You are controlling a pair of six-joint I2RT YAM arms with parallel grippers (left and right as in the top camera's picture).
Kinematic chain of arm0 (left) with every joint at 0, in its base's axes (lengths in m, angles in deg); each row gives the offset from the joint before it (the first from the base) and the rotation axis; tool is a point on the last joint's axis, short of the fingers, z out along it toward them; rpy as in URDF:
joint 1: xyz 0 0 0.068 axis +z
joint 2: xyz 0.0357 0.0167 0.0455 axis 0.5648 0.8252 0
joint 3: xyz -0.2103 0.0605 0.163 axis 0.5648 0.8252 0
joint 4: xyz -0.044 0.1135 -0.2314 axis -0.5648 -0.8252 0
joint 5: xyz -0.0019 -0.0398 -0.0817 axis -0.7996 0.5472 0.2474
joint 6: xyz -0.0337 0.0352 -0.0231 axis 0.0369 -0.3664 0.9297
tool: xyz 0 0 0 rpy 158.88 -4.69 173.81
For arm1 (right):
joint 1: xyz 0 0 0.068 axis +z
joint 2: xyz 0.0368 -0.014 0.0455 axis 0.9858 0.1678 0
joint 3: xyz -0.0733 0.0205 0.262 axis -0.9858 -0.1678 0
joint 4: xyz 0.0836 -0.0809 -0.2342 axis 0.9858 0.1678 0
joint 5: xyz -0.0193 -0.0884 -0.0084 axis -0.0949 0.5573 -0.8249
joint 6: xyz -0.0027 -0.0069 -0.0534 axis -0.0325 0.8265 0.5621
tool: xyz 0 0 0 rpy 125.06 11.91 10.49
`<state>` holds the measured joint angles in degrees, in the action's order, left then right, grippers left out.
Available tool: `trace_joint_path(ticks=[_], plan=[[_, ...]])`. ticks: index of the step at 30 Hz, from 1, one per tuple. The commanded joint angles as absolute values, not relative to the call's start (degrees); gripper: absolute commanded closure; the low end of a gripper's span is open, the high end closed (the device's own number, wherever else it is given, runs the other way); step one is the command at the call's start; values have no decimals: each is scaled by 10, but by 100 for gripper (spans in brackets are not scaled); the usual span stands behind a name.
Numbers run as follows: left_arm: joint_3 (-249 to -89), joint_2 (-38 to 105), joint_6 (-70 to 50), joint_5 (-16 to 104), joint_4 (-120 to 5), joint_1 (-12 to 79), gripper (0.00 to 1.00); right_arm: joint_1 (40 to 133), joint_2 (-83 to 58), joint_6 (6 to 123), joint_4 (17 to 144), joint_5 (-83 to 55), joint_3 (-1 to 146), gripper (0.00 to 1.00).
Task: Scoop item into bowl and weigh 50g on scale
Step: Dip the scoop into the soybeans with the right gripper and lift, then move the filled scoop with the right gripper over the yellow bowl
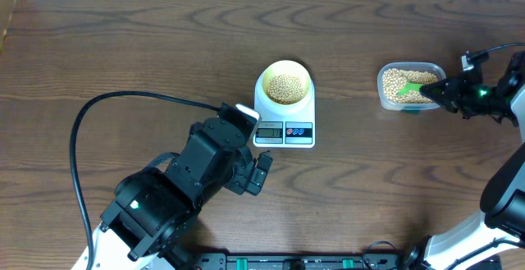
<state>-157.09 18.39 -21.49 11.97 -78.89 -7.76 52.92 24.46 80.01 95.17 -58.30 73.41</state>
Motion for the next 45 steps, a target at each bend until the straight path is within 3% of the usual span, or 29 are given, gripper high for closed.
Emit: trace_joint_path(ticks=[1, 25, 36, 45], plan=[[-1582, 184, -212, 123, -791, -78, 1, 517, 246, 813, 937, -658, 722, 99], [-1582, 184, -212, 123, -791, -78, 1, 425, 246, 818, 928, -854, 714, 99], [-1582, 184, -212, 123, -791, -78, 1, 480, 246, 818, 927, -930, 714, 99], [-1582, 184, -212, 123, -791, -78, 1, 598, 246, 817, 912, -948, 714, 99]])
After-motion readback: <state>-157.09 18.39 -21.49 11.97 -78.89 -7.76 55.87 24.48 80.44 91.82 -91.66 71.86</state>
